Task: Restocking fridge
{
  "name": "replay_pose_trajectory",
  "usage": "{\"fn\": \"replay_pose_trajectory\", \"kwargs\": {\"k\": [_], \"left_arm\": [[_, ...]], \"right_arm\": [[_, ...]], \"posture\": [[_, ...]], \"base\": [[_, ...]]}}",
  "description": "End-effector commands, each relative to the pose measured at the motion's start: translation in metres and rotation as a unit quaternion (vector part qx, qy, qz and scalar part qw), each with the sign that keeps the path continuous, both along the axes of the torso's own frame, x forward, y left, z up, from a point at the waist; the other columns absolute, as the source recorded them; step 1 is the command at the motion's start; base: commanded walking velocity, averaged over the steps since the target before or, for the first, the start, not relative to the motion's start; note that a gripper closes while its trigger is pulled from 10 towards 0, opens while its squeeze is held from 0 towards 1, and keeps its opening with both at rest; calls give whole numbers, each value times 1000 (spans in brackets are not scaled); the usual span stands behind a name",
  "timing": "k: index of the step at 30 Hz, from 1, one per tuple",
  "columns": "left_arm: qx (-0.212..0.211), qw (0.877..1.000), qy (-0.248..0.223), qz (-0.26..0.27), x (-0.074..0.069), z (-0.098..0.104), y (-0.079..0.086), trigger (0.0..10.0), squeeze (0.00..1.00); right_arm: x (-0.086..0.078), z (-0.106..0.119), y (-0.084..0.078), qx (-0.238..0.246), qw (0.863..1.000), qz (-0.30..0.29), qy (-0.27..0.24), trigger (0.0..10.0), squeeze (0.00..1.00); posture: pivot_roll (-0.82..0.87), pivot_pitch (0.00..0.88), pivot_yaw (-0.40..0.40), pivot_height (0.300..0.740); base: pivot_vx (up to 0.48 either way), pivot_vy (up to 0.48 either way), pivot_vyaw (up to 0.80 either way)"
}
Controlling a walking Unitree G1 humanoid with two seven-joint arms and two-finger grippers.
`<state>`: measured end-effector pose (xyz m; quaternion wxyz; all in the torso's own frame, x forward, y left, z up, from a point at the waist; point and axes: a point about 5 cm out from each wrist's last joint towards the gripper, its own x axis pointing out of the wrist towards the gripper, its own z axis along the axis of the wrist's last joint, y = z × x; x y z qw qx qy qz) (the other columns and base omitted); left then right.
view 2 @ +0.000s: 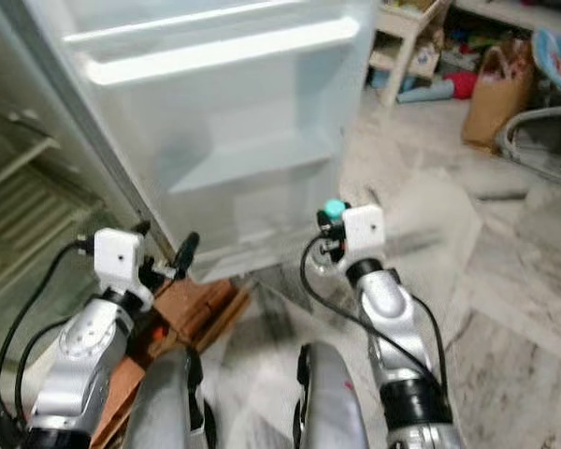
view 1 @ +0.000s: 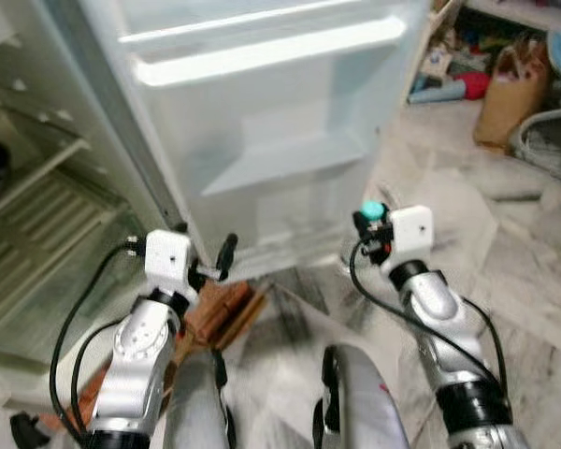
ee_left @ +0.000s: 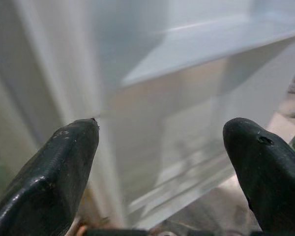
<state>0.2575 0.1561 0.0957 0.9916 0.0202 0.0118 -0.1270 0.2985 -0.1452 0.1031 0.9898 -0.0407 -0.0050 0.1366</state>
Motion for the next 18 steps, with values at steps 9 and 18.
{"fn": "replay_pose_trajectory", "kwargs": {"k": [9, 18], "left_arm": [[0, 1000, 1, 4, 0, 0, 0, 10000, 0], [-1, 1000, 1, 8, 0, 0, 0, 10000, 0]], "right_arm": [[-3, 8, 8, 4, 999, 27, -19, 10000, 0], [-5, 5, 10, 2, 999, 34, -18, 10000, 0]], "posture": [[-6, 141, 9, 612], [-5, 142, 11, 612]], "base": [[357, 0, 0], [77, 0, 0]]}}
